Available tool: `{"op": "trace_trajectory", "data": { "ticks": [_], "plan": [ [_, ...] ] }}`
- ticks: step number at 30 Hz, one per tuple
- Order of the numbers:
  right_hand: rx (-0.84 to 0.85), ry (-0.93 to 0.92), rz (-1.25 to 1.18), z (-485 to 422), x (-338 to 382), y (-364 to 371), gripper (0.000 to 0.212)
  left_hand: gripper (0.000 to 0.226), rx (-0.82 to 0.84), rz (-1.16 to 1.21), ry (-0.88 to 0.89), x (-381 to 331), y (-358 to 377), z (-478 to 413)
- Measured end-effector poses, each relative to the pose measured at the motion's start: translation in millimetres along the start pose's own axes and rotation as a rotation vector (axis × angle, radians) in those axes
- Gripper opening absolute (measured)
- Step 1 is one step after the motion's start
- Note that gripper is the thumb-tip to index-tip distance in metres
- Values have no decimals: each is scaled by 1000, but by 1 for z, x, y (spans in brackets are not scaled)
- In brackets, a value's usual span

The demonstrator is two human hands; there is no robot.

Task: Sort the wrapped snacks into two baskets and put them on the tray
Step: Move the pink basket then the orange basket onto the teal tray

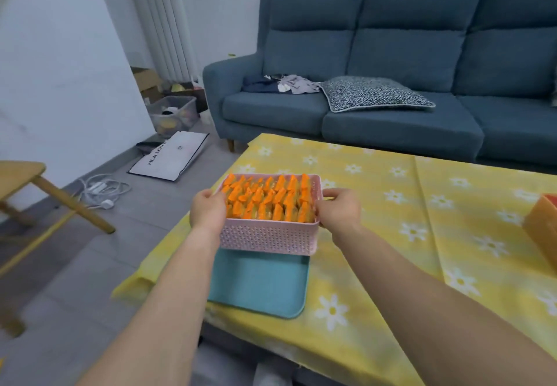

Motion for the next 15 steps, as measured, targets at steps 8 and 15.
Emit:
{"op": "trace_trajectory", "data": {
  "ticks": [8, 15],
  "plan": [
    [-5, 80, 40, -37, -18, 47, 34, 42, 40, -208, 52, 21, 11, -44],
    [51, 98, -24, -39, -15, 39, 44, 74, 172, -539, 256, 19, 23, -32]
  ]
}}
Point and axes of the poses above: each hand's wrist, its own z-axis away from the middle knuckle, its own y-axis out of the palm, x = y × z, the point moved 5 cm from there along -z, towards the middle knuckle, and after that the axes turned 12 degrees about z, right-handed, at the moved point
